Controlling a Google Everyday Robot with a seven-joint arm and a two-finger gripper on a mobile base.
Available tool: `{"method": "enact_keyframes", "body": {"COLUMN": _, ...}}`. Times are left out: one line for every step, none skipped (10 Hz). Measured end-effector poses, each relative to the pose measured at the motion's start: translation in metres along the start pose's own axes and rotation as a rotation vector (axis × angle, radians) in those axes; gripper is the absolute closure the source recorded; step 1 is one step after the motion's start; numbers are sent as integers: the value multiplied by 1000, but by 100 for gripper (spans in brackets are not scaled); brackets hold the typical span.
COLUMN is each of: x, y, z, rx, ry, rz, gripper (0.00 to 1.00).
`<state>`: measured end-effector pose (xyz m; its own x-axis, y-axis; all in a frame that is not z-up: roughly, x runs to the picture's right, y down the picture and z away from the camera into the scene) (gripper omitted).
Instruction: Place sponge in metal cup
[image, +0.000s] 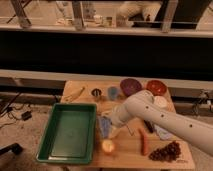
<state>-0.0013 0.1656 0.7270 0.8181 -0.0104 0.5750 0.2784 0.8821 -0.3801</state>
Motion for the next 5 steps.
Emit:
{"method": "enact_keyframes", "body": {"x": -6, "y": -10, "z": 2, "rx": 11, "ry": -5, "rz": -15, "gripper": 100}}
{"method": "enact_keyframes", "body": {"x": -14, "y": -22, "z": 7, "rx": 23, "ry": -9, "rz": -34, "gripper": 100}}
{"method": "enact_keyframes", "body": {"x": -21, "y": -32, "z": 10, "rx": 30, "ry": -13, "rz": -52, "gripper": 100}}
{"method": "enact_keyframes", "body": {"x": -22, "y": -44, "z": 10, "rx": 43, "ry": -12, "rz": -68, "gripper": 100}}
{"method": "enact_keyframes", "body": {"x": -24, "y": -56, "z": 9, "rx": 55, "ry": -11, "rz": -85, "gripper": 100}}
